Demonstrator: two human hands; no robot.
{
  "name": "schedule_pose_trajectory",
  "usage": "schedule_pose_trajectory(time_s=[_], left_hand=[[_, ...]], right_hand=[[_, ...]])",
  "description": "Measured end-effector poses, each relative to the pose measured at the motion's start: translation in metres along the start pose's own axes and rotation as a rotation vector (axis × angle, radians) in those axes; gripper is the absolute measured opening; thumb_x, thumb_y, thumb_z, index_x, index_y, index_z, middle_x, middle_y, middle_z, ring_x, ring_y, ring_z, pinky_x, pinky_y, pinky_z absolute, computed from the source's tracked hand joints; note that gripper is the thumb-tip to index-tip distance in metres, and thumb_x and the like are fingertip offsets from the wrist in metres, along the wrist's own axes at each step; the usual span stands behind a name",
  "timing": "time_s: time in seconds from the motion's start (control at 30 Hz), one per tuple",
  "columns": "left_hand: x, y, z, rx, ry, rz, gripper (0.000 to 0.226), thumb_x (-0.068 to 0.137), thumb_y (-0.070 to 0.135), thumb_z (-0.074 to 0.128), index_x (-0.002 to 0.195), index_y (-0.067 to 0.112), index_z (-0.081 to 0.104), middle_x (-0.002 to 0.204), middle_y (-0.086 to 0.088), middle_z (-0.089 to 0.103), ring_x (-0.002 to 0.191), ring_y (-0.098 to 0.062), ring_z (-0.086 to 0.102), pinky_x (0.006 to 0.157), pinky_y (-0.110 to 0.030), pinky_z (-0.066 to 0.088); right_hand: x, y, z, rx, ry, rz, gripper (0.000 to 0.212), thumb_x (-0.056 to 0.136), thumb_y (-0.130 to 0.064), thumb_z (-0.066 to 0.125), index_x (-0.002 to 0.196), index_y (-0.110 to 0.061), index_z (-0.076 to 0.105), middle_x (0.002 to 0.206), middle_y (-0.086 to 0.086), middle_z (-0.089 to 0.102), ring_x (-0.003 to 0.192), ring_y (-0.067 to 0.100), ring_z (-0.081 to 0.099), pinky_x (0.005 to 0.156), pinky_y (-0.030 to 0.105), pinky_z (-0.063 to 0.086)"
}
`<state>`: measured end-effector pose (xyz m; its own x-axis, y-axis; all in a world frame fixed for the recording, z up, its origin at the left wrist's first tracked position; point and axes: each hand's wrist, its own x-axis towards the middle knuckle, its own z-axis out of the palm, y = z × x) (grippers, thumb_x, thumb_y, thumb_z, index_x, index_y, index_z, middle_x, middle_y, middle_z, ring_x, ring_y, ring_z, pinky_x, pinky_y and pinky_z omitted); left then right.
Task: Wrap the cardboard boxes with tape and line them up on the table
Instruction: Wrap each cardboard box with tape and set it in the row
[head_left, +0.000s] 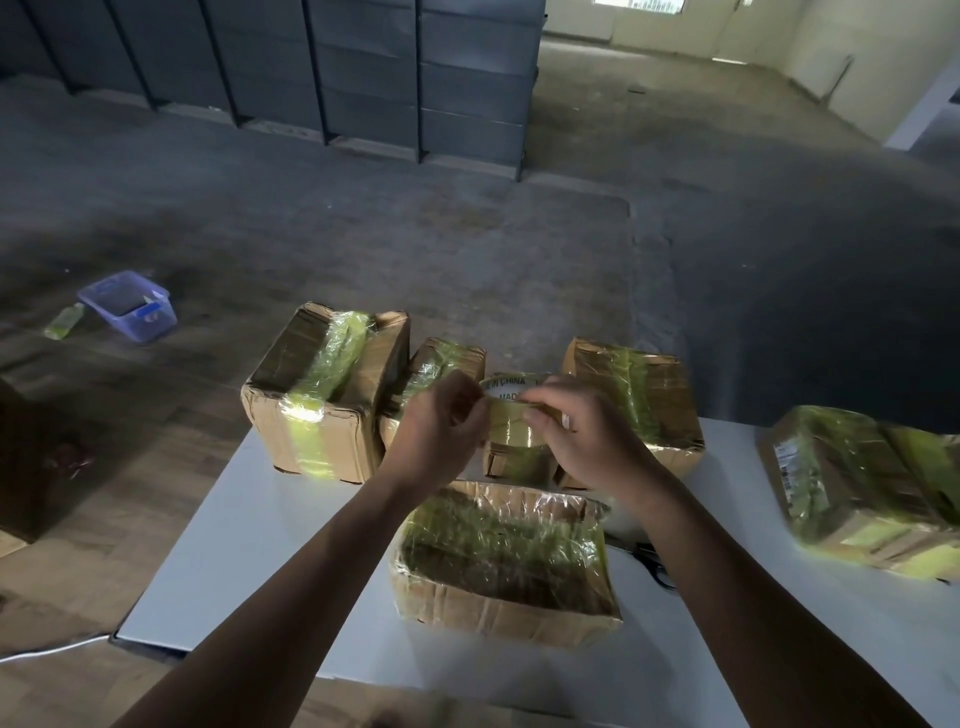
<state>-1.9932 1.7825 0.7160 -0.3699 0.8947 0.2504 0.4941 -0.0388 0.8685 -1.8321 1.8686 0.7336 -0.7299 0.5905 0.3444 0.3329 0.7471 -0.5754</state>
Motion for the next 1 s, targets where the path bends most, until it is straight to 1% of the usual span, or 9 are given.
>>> schedule_pose_trajectory(time_s=[0.13,0.23,0.33,0.4,0.53,0.6,0.77,0.9,1.0], left_hand=[[0.000,0.001,-0.003,-0.294,-0.024,-0.079,0.009,0.094,-0.001,0.054,0.086,-0.002,0.057,0.068,-0.006,0.061,0.058,-0.013,0.061,0.058,-0.030,0.053],[-0.001,0.002,-0.005,-0.421,-0.106,-0.120,0.008,0.095,-0.001,0.053,0.090,-0.006,0.057,0.071,-0.007,0.061,0.064,-0.015,0.062,0.065,-0.030,0.055],[-0.001,0.001,-0.007,-0.467,-0.125,-0.133,0.007,0.095,-0.001,0.052,0.090,-0.001,0.057,0.075,-0.007,0.060,0.071,-0.018,0.062,0.073,-0.038,0.057],[-0.001,-0.001,-0.008,-0.442,-0.132,-0.124,0.005,0.093,0.003,0.057,0.093,-0.001,0.056,0.077,-0.007,0.062,0.072,-0.018,0.064,0.075,-0.039,0.057],[0.001,-0.001,-0.006,-0.315,-0.116,-0.126,0.032,0.077,0.028,0.071,0.091,0.003,0.057,0.076,-0.005,0.066,0.065,-0.016,0.067,0.065,-0.035,0.060],[0.003,-0.002,-0.005,-0.294,-0.083,-0.157,0.025,0.080,0.026,0.073,0.088,0.008,0.058,0.074,-0.003,0.067,0.065,-0.017,0.068,0.064,-0.036,0.060],[0.007,-0.008,-0.008,-0.345,-0.129,-0.189,0.006,0.090,0.008,0.064,0.089,0.005,0.059,0.066,0.001,0.068,0.063,-0.016,0.068,0.064,-0.031,0.059],[0.008,-0.004,-0.006,-0.170,-0.097,-0.153,0.008,0.093,0.012,0.063,0.085,0.011,0.060,0.065,-0.001,0.067,0.062,-0.018,0.069,0.065,-0.041,0.060],[0.009,0.003,-0.003,-0.022,-0.077,-0.089,0.012,0.094,0.016,0.060,0.083,0.016,0.059,0.069,-0.003,0.067,0.064,-0.020,0.068,0.068,-0.046,0.059]], right_hand=[[0.000,0.001,-0.005,0.086,-0.006,0.075,0.025,0.094,-0.009,0.058,0.118,-0.006,0.065,0.094,-0.019,0.058,0.088,-0.012,0.054,0.078,0.005,0.041],[0.000,0.002,-0.010,0.137,-0.037,0.130,0.024,0.095,-0.010,0.057,0.117,-0.008,0.066,0.095,-0.019,0.059,0.089,-0.008,0.055,0.077,0.005,0.040],[0.000,0.003,-0.010,0.149,-0.027,0.161,0.025,0.095,-0.011,0.058,0.118,-0.007,0.065,0.104,-0.005,0.064,0.094,0.002,0.057,0.078,0.008,0.041],[0.000,0.003,-0.010,0.151,-0.008,0.173,0.026,0.095,-0.012,0.057,0.119,-0.006,0.065,0.108,0.002,0.065,0.094,0.005,0.058,0.076,0.008,0.041],[0.003,0.000,-0.010,0.086,-0.006,0.113,0.026,0.095,-0.011,0.058,0.119,-0.006,0.065,0.103,0.000,0.065,0.089,0.005,0.059,0.076,0.013,0.043],[0.004,-0.002,-0.010,0.066,-0.004,0.102,0.026,0.095,-0.012,0.058,0.119,-0.005,0.065,0.102,-0.004,0.063,0.091,0.007,0.059,0.078,0.014,0.044],[0.003,-0.002,-0.010,0.038,0.002,0.077,0.026,0.094,-0.010,0.059,0.118,-0.004,0.065,0.099,-0.007,0.061,0.086,0.000,0.057,0.076,0.003,0.040],[0.004,-0.004,-0.010,-0.027,0.018,0.027,0.023,0.093,-0.008,0.060,0.114,-0.005,0.068,0.097,-0.001,0.065,0.090,0.012,0.060,0.081,0.021,0.047],[0.006,-0.006,-0.010,-0.050,0.031,0.010,0.023,0.092,-0.005,0.060,0.113,-0.002,0.067,0.093,-0.004,0.060,0.088,0.012,0.057,0.078,0.019,0.043]])
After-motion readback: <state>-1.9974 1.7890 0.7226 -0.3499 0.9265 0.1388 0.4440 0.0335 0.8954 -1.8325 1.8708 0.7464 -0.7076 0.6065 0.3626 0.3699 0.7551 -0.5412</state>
